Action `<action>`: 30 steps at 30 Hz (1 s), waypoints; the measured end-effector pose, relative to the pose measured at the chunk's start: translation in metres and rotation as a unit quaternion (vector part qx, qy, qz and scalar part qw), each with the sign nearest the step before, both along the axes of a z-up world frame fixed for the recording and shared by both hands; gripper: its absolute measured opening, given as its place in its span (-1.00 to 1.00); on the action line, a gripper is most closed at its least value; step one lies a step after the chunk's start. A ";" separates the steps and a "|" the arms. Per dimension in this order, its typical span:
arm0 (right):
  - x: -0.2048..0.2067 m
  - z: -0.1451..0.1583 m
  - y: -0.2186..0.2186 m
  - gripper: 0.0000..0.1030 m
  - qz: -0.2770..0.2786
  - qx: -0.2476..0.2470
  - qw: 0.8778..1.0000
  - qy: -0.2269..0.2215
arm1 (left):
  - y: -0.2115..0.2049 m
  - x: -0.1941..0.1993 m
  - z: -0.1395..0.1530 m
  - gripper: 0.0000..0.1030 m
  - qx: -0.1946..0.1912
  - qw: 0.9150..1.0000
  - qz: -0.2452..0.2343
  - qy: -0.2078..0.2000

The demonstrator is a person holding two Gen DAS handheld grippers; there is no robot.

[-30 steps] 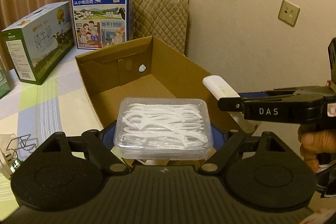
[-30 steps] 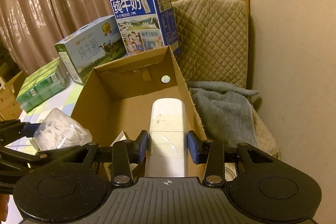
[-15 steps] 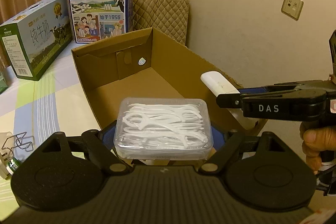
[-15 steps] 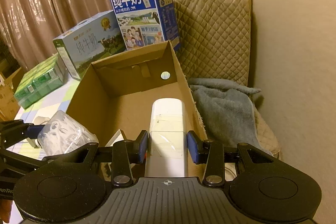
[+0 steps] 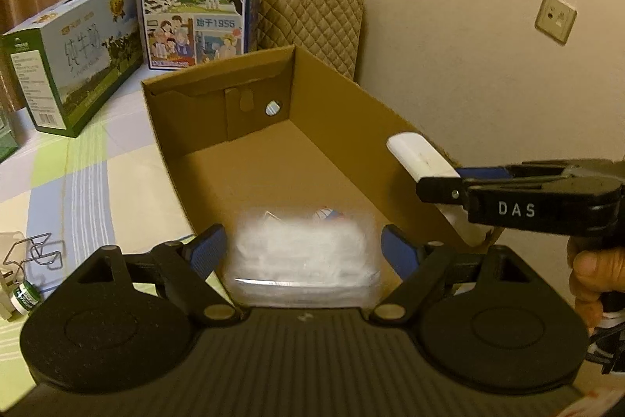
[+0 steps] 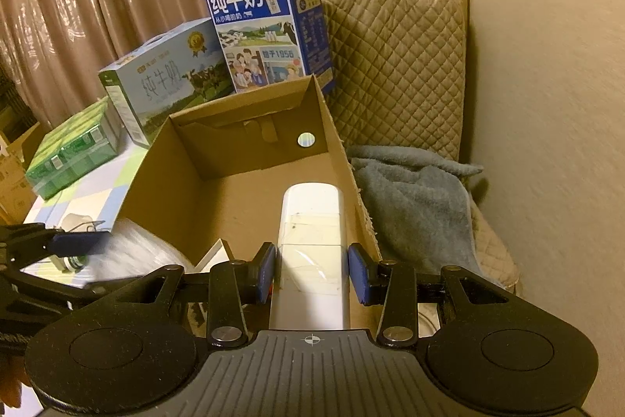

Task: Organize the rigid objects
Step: 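Open the left gripper to drop the floss box into the box while the right holds the strip, then open the right gripper to drop the power strip into the box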

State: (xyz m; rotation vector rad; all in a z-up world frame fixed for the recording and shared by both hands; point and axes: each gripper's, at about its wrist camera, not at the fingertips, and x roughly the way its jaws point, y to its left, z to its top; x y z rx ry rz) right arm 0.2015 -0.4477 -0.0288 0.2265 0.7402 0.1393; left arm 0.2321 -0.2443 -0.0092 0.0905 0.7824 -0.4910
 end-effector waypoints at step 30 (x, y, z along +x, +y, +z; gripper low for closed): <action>-0.021 0.033 0.008 0.08 -0.007 0.006 0.999 -0.033 | 0.052 -0.028 0.027 0.62 -0.012 0.998 0.052 -0.024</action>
